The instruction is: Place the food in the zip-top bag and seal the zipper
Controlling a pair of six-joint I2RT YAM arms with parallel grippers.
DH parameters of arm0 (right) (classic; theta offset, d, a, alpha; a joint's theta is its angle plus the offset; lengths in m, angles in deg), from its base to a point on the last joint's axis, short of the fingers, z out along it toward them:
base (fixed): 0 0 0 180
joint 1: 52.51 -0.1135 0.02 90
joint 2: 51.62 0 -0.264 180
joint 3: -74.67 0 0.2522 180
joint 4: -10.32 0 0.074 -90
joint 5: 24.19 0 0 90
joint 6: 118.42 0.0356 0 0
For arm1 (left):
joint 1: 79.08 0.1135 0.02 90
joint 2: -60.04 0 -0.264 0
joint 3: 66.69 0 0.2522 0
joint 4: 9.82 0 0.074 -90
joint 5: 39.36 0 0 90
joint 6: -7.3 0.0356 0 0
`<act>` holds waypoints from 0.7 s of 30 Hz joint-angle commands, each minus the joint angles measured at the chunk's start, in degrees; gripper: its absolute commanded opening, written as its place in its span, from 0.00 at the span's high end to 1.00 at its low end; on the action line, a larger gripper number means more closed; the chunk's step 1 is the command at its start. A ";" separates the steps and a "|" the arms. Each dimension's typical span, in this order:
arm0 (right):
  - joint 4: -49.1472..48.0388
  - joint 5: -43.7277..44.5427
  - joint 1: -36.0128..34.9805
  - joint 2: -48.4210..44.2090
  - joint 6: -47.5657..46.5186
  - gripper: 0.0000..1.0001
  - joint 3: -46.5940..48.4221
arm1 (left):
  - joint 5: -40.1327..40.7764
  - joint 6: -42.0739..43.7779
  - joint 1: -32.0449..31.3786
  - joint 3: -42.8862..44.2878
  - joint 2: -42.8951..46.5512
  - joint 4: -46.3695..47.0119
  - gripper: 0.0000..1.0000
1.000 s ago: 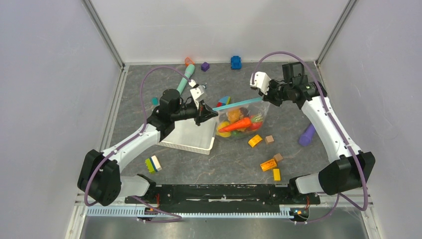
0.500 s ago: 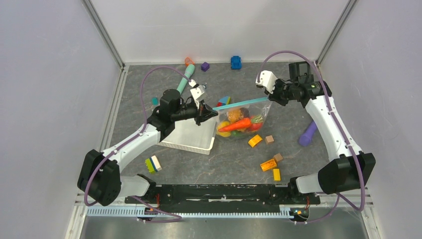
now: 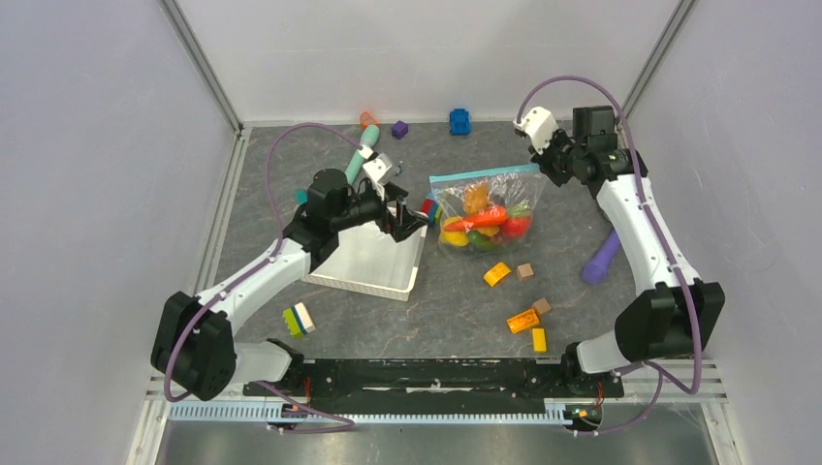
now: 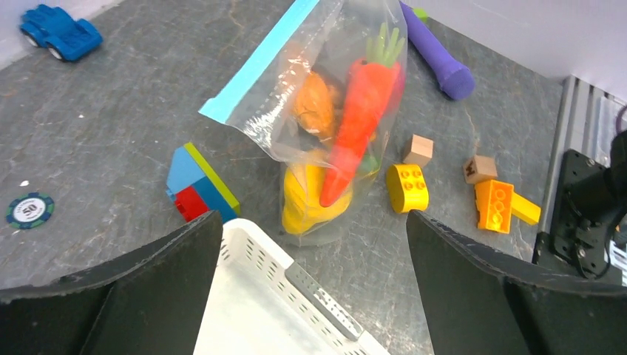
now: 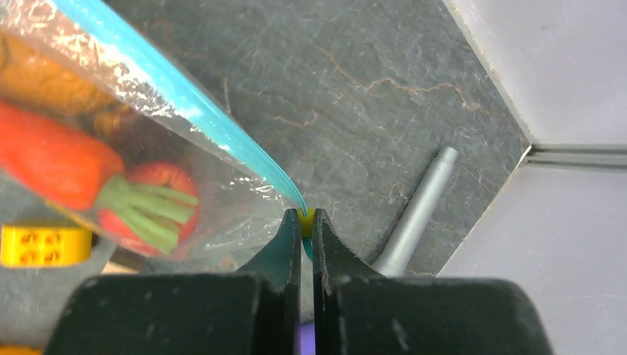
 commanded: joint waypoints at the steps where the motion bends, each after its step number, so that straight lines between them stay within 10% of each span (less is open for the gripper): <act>1: -9.87 9.03 0.21 4.94 14.21 1.00 4.65 | 7.20 -3.82 0.18 2.34 2.17 2.65 0.00; 10: -9.73 20.34 8.08 19.67 31.97 1.00 16.99 | 24.13 -6.86 0.13 0.03 7.80 -0.78 0.00; 21: -25.63 21.45 16.10 24.90 29.83 1.00 12.17 | 41.00 -10.45 0.18 0.47 11.01 -8.79 0.00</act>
